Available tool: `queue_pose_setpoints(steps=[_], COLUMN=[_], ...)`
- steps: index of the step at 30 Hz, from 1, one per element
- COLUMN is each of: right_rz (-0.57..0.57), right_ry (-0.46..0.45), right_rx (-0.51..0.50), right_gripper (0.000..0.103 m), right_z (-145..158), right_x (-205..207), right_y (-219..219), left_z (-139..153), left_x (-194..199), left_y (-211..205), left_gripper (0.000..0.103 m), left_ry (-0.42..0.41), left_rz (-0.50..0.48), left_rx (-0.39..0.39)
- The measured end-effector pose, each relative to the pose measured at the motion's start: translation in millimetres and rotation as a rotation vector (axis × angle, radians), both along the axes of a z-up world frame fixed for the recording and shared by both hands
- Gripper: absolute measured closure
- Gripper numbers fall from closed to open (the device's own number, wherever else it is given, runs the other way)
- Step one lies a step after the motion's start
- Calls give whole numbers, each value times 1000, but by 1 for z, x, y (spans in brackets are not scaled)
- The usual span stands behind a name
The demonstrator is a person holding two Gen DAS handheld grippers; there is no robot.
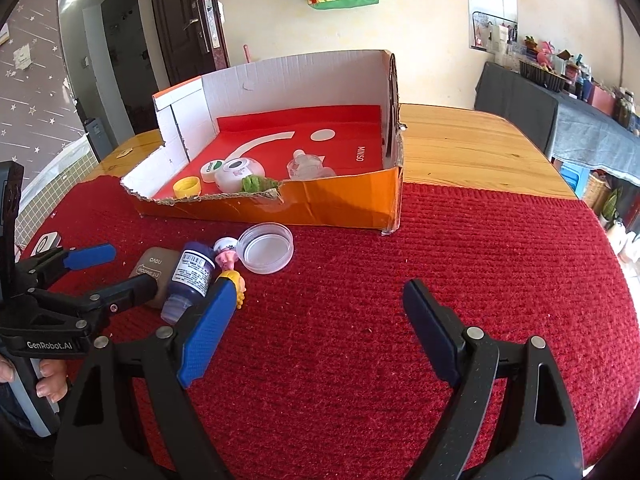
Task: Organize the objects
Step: 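Grasp the grey novo eye shadow case with the left tool while the right tool grasps the clear round lid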
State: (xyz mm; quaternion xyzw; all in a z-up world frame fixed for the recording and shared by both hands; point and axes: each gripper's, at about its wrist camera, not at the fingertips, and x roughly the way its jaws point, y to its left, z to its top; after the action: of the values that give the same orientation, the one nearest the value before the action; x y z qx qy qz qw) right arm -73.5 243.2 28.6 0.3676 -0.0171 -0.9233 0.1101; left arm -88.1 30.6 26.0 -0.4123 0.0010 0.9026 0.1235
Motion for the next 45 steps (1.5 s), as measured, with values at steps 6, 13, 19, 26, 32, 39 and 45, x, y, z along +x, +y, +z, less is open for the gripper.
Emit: queue_pose_setpoints(steps=[6,13,19,26,32,39,45], right_rz=[-2,39,84,122,134,145,188], right_ry=[-10,-64,-108,-140,-142,-144,-123], right_rx=[-1,20,79,117,122,132,124], right_gripper=[18,17,18,18,18,32,64], right_z=[0,-5,-11,-15,-16,-16,-15], right_x=[-7,-29,-42,-52,-56,-59,-57], right_y=[2,-5,-21,-38,-45,-50,-55], left_z=[-4,-5,-5,-5,-4,-5,-4], left_x=[-3,-3,-8,-12,-15,-18,-18], left_y=[5,-3,-23,-27,-23,-15,-11], left_gripper=[6,5,5,8,19,36,51], left_ry=[-18,-14,-14,-11,-12,-13,-10], left_rz=[-9,8,57,36,-5,-46,-85], left_rx=[-22,-34,-33,-24,-15,-15,-3])
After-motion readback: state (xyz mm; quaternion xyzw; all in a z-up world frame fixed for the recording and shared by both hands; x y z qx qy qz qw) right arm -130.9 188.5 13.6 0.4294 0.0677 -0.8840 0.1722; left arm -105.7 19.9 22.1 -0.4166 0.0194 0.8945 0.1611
